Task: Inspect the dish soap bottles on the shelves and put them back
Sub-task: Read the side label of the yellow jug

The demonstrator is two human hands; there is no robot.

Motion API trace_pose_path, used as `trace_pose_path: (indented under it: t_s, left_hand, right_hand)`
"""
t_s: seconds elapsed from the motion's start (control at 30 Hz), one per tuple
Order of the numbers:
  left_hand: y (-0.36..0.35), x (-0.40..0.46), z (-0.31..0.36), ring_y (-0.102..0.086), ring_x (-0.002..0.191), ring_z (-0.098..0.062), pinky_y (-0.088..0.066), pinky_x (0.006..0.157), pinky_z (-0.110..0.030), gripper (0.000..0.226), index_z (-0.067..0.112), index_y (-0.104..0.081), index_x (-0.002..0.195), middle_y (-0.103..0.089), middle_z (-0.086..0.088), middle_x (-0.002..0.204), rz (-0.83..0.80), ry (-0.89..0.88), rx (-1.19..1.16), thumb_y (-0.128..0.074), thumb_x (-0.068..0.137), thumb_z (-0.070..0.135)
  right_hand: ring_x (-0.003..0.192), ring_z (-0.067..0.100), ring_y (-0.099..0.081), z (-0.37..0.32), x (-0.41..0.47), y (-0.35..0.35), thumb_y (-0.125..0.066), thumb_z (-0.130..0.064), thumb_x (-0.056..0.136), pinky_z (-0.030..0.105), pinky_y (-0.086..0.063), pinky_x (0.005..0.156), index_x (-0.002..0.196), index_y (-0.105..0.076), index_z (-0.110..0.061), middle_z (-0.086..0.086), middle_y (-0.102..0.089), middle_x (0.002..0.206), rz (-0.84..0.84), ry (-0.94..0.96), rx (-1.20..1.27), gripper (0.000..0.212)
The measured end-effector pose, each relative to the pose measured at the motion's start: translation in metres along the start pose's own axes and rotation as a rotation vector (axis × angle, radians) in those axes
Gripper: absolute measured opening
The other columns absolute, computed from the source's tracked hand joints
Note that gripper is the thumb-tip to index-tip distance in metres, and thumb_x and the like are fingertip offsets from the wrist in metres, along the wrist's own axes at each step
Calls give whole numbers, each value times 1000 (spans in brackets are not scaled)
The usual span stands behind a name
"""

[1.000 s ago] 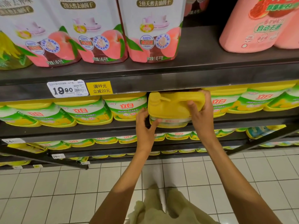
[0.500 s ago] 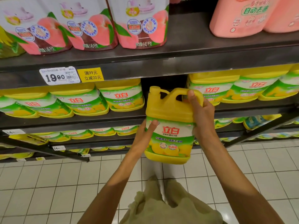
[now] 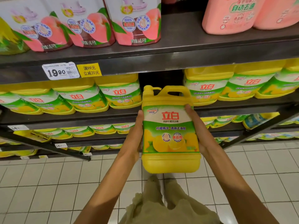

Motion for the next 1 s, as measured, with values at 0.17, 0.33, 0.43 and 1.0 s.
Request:
trace_pose_path:
  t_s: [0.17, 0.33, 0.43, 1.0]
  left_hand:
    - [-8, -9, -13, -70, 99, -24, -54, 91, -44, 56, 27, -64, 117, -74, -6, 107, -80, 1, -13, -49, 78, 65]
    - [-10, -2, -27, -68, 104, -25, -51, 95, -46, 66, 27, -60, 122, -71, -7, 113, -130, 53, -58, -47, 73, 69]
    - [-8, 1, -29, -66, 107, -32, -47, 100, -52, 72, 23, -61, 123, -70, -12, 114, -59, 79, -83, -49, 70, 71]
    - [-10, -41, 19, -64, 106, -15, -56, 85, -33, 33, 39, -55, 108, -62, 0, 120, -32, -195, 186, -64, 78, 52]
  right_hand:
    - [105, 31, -69, -8, -3, 0, -60, -54, 84, 50, -54, 92, 113, -71, -26, 9, -72, 114, 120, 27, -103, 41]
    - [102, 20, -68, -30, -10, -7, -63, -50, 86, 41, -57, 88, 124, -57, -20, 2, -69, 116, 301, 166, -365, 49]
    - [105, 18, -66, -27, -12, -11, -62, -49, 87, 40, -57, 88, 130, -51, -21, -1, -66, 119, 260, 137, -403, 53]
    - [93, 28, -73, 23, 18, -4, -50, -70, 79, 38, -60, 65, 103, -77, -24, 13, -73, 110, 71, -144, 153, 58]
Point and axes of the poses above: each hand's wrist, its own x-axis towards the middle knuckle, its own y-axis out of the back of the hand, z = x × y, the point moved 7 cm from there along x, towards the middle knuckle
